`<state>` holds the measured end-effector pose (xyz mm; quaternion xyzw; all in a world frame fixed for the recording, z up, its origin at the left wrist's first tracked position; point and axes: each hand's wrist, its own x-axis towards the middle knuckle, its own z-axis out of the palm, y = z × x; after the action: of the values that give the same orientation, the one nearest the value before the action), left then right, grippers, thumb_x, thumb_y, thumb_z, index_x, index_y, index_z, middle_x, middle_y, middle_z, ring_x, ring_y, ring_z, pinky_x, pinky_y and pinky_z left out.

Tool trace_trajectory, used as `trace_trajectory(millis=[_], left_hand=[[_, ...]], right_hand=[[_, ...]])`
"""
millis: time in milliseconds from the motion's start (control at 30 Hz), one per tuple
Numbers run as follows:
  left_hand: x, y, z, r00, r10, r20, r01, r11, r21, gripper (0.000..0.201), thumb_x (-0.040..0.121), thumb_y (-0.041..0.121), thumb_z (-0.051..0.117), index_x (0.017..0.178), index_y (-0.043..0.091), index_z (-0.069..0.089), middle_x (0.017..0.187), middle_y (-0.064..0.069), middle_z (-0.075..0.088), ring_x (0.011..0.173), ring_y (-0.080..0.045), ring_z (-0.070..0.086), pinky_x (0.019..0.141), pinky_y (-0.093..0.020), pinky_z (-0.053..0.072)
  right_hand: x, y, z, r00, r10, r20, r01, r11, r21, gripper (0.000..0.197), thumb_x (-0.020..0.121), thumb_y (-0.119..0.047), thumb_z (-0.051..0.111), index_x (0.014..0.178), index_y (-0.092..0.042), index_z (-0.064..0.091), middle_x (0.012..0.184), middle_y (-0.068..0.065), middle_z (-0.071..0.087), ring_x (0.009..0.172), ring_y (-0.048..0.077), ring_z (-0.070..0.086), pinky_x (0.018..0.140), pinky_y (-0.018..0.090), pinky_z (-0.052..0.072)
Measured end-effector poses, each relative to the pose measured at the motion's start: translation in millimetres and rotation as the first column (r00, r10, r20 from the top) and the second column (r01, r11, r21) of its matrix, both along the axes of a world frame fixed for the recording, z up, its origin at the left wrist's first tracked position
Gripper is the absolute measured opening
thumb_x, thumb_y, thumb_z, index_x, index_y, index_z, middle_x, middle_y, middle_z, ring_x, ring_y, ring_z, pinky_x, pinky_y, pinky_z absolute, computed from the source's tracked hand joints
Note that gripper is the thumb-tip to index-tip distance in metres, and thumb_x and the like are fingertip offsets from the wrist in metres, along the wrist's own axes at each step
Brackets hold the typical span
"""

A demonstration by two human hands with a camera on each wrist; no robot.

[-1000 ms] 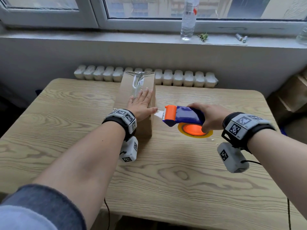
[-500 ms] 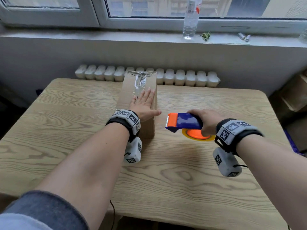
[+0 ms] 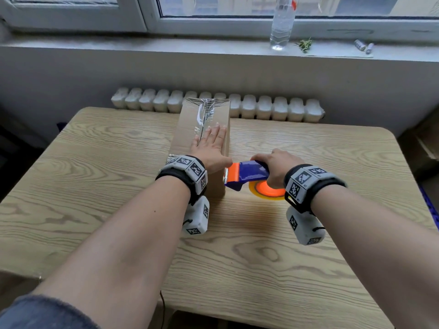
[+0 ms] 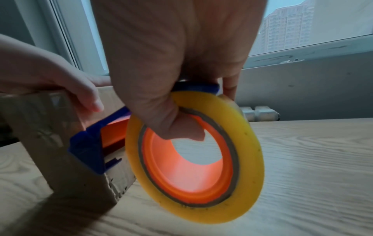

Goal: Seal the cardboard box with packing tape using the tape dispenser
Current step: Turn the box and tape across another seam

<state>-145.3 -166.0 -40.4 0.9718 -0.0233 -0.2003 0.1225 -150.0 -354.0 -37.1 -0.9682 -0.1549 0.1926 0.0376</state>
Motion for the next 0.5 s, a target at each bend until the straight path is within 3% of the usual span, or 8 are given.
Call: trace_trajectory(millis=[167, 267, 367, 500], left_hand=[[0, -18, 8, 0.998, 0.061, -0.032, -0.059, 0.995, 0.076, 0.094, 0.086, 0.02, 0.05, 0.152, 0.015, -0.017, 0.16, -0.002, -0.024, 0.149, -0.021, -0.019, 0.12, -0.047, -0.007], [0, -24, 12, 0.995, 0.085, -0.047, -0.079, 0.991, 0.11, 0.093, 0.086, 0.014, 0.047, 0.152, 0.012, -0.018, 0.16, -0.004, -0.024, 0.149, -0.024, -0.018, 0.119, -0.05, -0.007], [-1, -27, 11, 0.995, 0.091, -0.037, -0.085, 0.987, 0.139, 0.094, 0.085, 0.01, 0.047, 0.151, 0.01, -0.019, 0.159, -0.006, -0.024, 0.149, -0.026, -0.018, 0.118, -0.052, -0.006], [-1, -28, 11, 0.995, 0.093, -0.045, -0.085, 0.985, 0.154, 0.097, 0.084, 0.008, 0.05, 0.15, 0.009, -0.021, 0.159, -0.007, -0.026, 0.148, -0.026, -0.019, 0.118, -0.052, -0.005]], right_hand=[[4, 6, 6, 0.999, 0.001, -0.035, -0.001, 1.0, -0.005, 0.053, 0.079, -0.018, 0.056, 0.128, -0.037, 0.049, 0.103, 0.002, 0.049, 0.088, 0.022, 0.05, 0.073, 0.034, 0.048], [5, 8, 10, 0.996, -0.012, -0.091, 0.014, 1.0, 0.022, 0.051, 0.076, -0.013, 0.053, 0.124, -0.032, 0.055, 0.096, 0.0, 0.054, 0.085, 0.022, 0.055, 0.068, 0.03, 0.046], [5, 7, 13, 0.983, -0.05, -0.177, 0.053, 0.999, 0.009, 0.054, 0.066, -0.009, 0.049, 0.114, -0.031, 0.063, 0.084, -0.003, 0.062, 0.084, 0.023, 0.061, 0.064, 0.027, 0.046], [6, 5, 8, 0.982, -0.066, -0.175, 0.06, 0.997, -0.042, 0.05, 0.065, -0.012, 0.05, 0.11, -0.028, 0.065, 0.088, -0.002, 0.065, 0.083, 0.023, 0.061, 0.06, 0.024, 0.046]])
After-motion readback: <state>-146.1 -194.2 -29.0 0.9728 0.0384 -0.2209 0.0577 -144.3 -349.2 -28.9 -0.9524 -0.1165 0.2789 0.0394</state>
